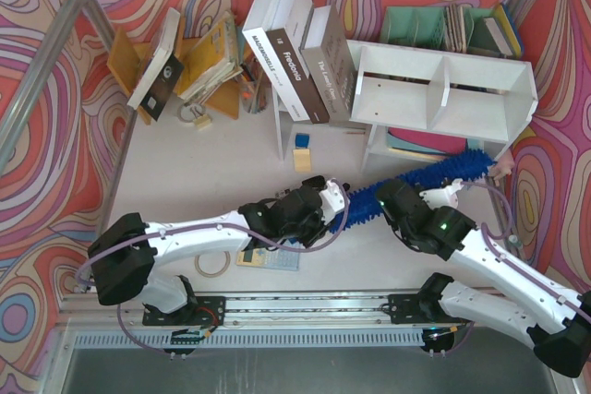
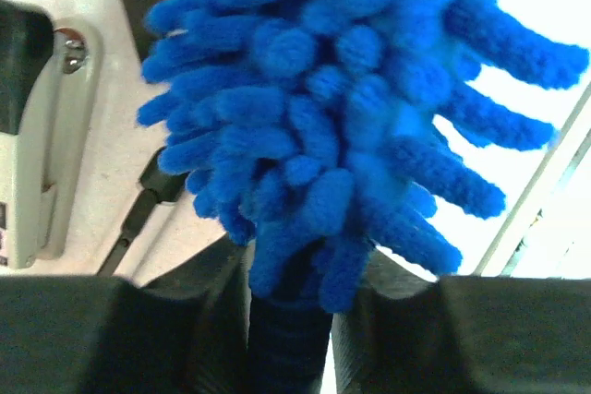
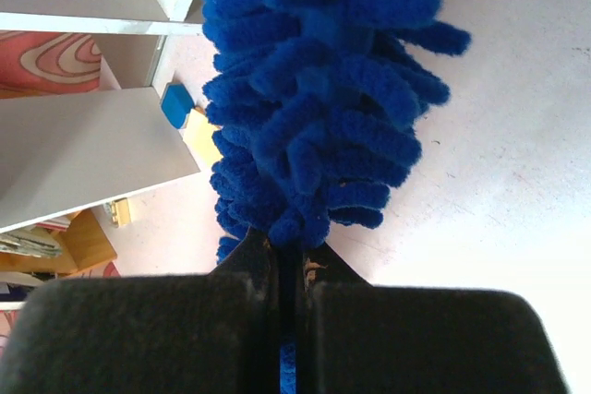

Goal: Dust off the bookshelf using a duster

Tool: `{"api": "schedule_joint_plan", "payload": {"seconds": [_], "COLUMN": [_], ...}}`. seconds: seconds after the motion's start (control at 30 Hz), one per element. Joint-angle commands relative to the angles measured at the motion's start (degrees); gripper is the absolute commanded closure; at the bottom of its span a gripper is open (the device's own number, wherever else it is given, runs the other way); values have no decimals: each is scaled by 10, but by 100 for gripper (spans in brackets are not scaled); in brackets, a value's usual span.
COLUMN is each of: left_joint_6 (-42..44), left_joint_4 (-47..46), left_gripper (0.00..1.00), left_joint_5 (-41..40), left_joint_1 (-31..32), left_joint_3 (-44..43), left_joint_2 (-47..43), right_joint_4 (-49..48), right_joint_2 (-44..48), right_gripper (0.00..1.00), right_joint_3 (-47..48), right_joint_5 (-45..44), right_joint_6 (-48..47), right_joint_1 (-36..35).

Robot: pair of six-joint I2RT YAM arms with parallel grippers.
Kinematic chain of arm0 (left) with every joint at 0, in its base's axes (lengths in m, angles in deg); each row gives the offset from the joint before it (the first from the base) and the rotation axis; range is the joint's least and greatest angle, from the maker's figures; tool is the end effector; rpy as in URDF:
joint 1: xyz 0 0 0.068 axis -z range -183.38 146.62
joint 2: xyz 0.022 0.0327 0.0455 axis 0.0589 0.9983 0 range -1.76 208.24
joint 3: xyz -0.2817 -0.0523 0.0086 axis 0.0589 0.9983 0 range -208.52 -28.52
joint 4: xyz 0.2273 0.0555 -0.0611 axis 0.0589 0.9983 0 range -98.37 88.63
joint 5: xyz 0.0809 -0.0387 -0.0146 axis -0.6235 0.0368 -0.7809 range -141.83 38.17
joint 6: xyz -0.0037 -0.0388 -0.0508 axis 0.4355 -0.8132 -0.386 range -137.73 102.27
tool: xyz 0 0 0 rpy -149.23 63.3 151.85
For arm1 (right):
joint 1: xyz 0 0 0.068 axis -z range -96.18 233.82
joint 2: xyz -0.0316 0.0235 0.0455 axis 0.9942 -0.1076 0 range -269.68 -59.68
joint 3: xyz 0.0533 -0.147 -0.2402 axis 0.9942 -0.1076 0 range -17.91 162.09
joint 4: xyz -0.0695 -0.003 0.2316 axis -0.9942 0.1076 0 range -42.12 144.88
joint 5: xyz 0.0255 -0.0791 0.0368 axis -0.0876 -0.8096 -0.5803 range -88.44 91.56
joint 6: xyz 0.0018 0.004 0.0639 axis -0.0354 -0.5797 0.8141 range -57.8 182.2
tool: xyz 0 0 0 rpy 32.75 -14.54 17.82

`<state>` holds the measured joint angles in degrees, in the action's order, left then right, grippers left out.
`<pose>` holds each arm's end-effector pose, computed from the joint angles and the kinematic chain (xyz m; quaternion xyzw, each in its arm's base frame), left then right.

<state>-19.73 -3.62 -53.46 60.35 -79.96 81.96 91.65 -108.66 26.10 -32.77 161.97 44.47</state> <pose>0.1384 -0.2769 0.2468 0.4537 0.7715 -0.2312 0.3814 0.1271 0.0681 0.2773 0.5397 0.7205 0.2190 0.3764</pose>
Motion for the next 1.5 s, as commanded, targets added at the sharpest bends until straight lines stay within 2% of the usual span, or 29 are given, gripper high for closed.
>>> {"api": "schedule_joint_plan", "payload": {"seconds": [0.0, 0.13, 0.27, 0.37, 0.57, 0.77, 0.9, 1.1, 1.2, 1.33, 1.47], "left_joint_6": [-11, -4, 3, 7, 15, 16, 11, -6, -14, -29, -59], "left_joint_4": [-12, -2, 18, 29, 55, 67, 70, 83, 94, 165, 225], "left_gripper": [71, 85, 96, 100, 100, 100, 100, 100, 100, 100, 100], "left_joint_5": [-45, -49, -51, -56, -61, -77, -80, -79, -79, -62, -66], "left_joint_1": [2, 15, 32, 48, 73, 92, 103, 113, 116, 117, 131], "left_joint_3": [6, 2, -8, -14, -21, -19, -19, -14, -9, -23, -45], "left_joint_2": [2, -8, -19, -29, -45, -65, -75, -106, -138, -179, -214], "right_joint_4": [17, 28, 41, 52, 79, 92, 77, 44, -11, -107, -107], "right_joint_2": [0, 1, 10, 18, 33, 55, 79, 123, 146, 167, 155], "right_gripper": [100, 100, 99, 94, 75, 44, 33, 26, 21, 18, 18], "right_joint_3": [18, 20, 21, 23, 28, 39, 38, 48, 64, 101, 184], "right_joint_5": [-19, -23, -28, -34, -45, -65, -78, -101, -97, -57, -55], "right_joint_6": [2, 10, 15, 19, 26, 3, -34, -131, -253, -433, -538], "right_joint_1": [-1, -1, -1, -1, -1, -1, -1, -1, -1, -2, -1]}}
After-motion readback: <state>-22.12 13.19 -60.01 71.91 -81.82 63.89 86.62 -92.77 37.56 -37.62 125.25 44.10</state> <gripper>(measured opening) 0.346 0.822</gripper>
